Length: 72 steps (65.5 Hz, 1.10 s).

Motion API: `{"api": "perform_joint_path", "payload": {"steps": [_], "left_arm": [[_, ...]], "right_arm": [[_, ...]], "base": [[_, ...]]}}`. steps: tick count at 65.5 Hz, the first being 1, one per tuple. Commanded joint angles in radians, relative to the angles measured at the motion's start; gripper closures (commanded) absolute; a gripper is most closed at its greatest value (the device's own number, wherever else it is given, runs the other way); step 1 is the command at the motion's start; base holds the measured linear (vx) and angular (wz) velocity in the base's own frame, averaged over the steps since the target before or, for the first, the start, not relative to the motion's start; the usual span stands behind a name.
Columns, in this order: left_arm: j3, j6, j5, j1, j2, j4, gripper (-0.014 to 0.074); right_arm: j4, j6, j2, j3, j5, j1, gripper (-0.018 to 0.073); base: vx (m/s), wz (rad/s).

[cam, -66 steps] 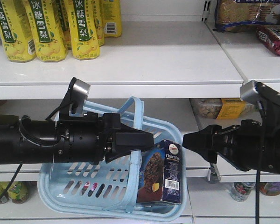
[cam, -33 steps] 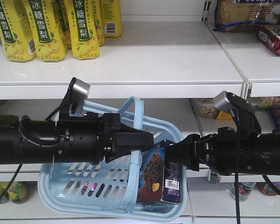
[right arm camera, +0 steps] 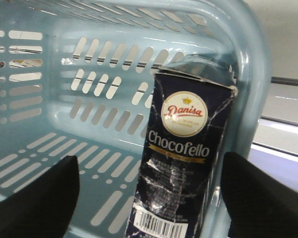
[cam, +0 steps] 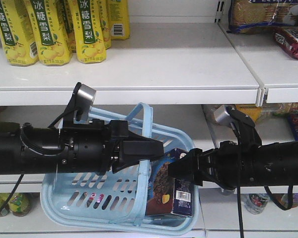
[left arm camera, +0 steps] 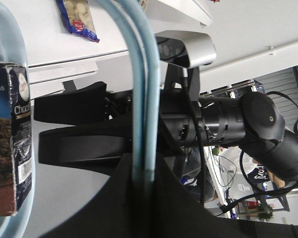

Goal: Left arm holds basket, right arm returns cookies
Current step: 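Reach the right gripper into the basket toward the cookie box, then close the right gripper on the Chocofello box top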

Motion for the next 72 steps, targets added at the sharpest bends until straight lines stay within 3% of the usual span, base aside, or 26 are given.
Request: {"api": "perform_joint_path", "payload": {"steps": [1, 26, 48, 72], "left_arm": [[-0.039, 0.011, 0.051, -0.003, -0.039, -0.109, 0.0603], [-0.039, 0.011, 0.051, -0.003, -0.039, -0.109, 0.0603], [-0.039, 0.011, 0.051, -0.003, -0.039, -0.109, 0.0603], [-0.039, 0.011, 0.051, -0.003, -0.039, -0.109, 0.0603]], "right_arm": [[0.048, -0.021, -0.004, -0.032, 0.005, 0.001, -0.0006], [0.155, -0.125, 0.05, -0.032, 0.05, 0.005, -0.0005], [0.166, -0.145, 0.112, -0.032, -0.054, 0.176, -0.0005], [0.209, -0.142, 0.246, -0.08, -0.146, 0.195, 0.0041]], "base": [[0.0, 0.0], [0.0, 0.0], [0.0, 0.0], [0.0, 0.0]]}}
